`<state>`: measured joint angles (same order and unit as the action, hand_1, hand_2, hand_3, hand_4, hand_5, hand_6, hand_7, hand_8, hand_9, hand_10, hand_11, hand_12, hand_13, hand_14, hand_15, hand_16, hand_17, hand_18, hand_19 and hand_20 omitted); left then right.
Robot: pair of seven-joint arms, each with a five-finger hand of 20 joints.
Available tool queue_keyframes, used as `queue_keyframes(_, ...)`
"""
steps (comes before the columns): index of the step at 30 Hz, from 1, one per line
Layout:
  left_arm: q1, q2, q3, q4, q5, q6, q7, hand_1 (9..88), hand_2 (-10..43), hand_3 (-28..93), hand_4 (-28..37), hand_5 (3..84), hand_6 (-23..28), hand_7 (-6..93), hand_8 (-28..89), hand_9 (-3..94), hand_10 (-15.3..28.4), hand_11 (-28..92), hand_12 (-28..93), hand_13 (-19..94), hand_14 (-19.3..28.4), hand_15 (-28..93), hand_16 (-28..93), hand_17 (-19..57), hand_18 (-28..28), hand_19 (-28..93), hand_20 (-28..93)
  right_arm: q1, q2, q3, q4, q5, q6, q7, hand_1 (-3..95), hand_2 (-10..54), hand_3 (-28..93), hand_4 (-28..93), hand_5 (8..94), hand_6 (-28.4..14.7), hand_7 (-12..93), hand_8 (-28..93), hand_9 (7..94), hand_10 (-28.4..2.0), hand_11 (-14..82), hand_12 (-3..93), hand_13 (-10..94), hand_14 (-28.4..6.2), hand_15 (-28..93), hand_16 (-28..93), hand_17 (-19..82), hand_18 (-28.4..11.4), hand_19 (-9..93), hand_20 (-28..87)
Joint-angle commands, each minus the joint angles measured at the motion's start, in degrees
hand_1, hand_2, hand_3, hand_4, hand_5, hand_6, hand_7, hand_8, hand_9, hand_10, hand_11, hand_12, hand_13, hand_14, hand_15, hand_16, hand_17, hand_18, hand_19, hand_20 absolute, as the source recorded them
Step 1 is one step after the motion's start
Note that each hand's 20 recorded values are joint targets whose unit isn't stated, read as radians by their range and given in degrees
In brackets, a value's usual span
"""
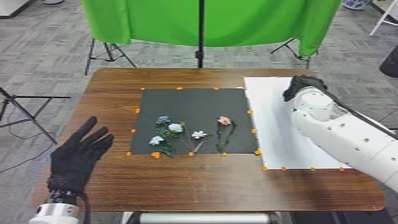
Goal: Arrange flowers
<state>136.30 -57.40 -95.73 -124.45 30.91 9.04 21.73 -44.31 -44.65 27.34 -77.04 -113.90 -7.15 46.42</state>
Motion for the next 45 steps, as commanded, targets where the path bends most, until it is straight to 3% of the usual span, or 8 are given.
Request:
queue_keyframes(1,-0.72,-1.71,-0.77,0.43,1.41,-1.62,-2.06,21.7,5.0,83,-27.5,36.0,7.3,11.7,-10,35.1,19.7,21,10,24,28.2,49,-8,-10.1,27.3,55,8,-2.46,-0.13,2.07,2.12,2.02,-4.38,3.99,36.7,-9.5,80,-28,51.6,3.9,15,-14,58.1,-11.0,15.1,13.1,57,-10.1,59,8,24,-19.6,83,38)
queue_keyframes(5,-0.73,-2.64,-0.95,0.48,1.9,-2.0,-3.04,21.7,5.1,83,-27.5,36.0,7.4,11.6,-10,35.1,19.7,21,10,24,28.2,49,-8,-10.1,27.3,55,8,-4.65,1.42,1.21,1.75,-2.29,-1.31,2.33,44.7,-9.5,75,-28,67.5,4.2,17,-9,70.9,-7.8,17.1,13.9,66,-5.9,57,15,28,-18.0,87,37)
queue_keyframes(8,-0.49,-3.2,-1.08,0.46,2.0,-2.0,-3.62,21.7,5.1,83,-27.4,36.0,7.3,11.7,-10,35.1,19.7,21,10,24,28.2,49,-8,-10.1,27.3,55,8,-5.43,2.46,0.11,1.08,-3.46,1.96,2.23,54.6,-9.5,66,-28,80.2,4.2,19,-2,86.1,-5.3,7.2,27.9,74,-2.4,55,24,33,-16.4,91,36)
queue_keyframes(11,0.12,-3.4,-1.17,0.21,1.96,-1.89,-3.42,21.7,5.0,83,-27.5,36.0,7.4,11.7,-10,35.1,19.7,21,10,24,28.1,49,-8,-10.1,27.3,55,8,-5.22,3.66,-1.56,0.4,-5.42,6.05,0.83,59.6,-9.5,62,-28,85.2,4.0,19,0,93.2,-4.6,8.8,32.7,79,-1.3,56,25,36,-15.8,93,36)
queue_keyframes(21,1.77,-3.04,-1.83,-0.55,1.84,-1.34,-2.24,21.7,5.1,83,-27.6,36.1,7.4,11.7,-10,35.0,19.7,21,10,24,28.2,49,-8,-10.1,27.3,55,8,-2.13,7.67,-4.27,-9.29,-8.44,19.63,-3.45,60.7,-9.5,65,-28,87.6,2.5,17,2,93.7,-4.8,13.1,32.4,81,-0.9,57,26,38,-16.6,93,38)
queue_keyframes(27,3.28,-0.99,-1.26,-1.05,0.19,0.05,-0.23,21.7,5.1,83,-27.6,36.0,7.4,11.6,-10,35.1,19.8,21,10,24,28.2,49,-8,-10.1,27.4,55,8,-11.01,8.42,3.13,-21.68,-8.72,16.45,-9.77,57.3,-9.5,70,-28,86.7,2.1,18,3,93.7,-5.1,13.1,33.4,80,-1.7,58,27,37,-17.2,93,39)
queue_keyframes(32,2.99,-0.26,-0.81,-1.01,-0.01,0.2,0.09,21.7,5.1,83,-27.5,36.1,7.4,11.6,-10,35.1,19.8,21,10,24,28.2,49,-8,-10.1,27.4,55,8,-18.35,7.62,6.68,-28.95,-10.39,12.46,-13.83,54.3,-9.5,72,-28,85.0,2.4,19,2,93.2,-6.4,16.5,35.0,77,-3.3,62,25,35,-17.6,92,39)
queue_keyframes(45,2.49,-1.17,-0.93,-0.84,0.77,-0.02,-1.31,21.7,5.4,82,-27.3,36.2,7.4,11.6,-10,35.1,19.8,21,10,24,28.2,49,-8,-10.1,27.3,55,8,-26.05,5.7,7.36,-33.18,-16.11,11.76,-16.63,52.4,-9.5,73,-28,82.6,1.9,19,0,90.0,-7.8,22.1,31.9,75,-5.0,65,22,33,-18.8,92,39)
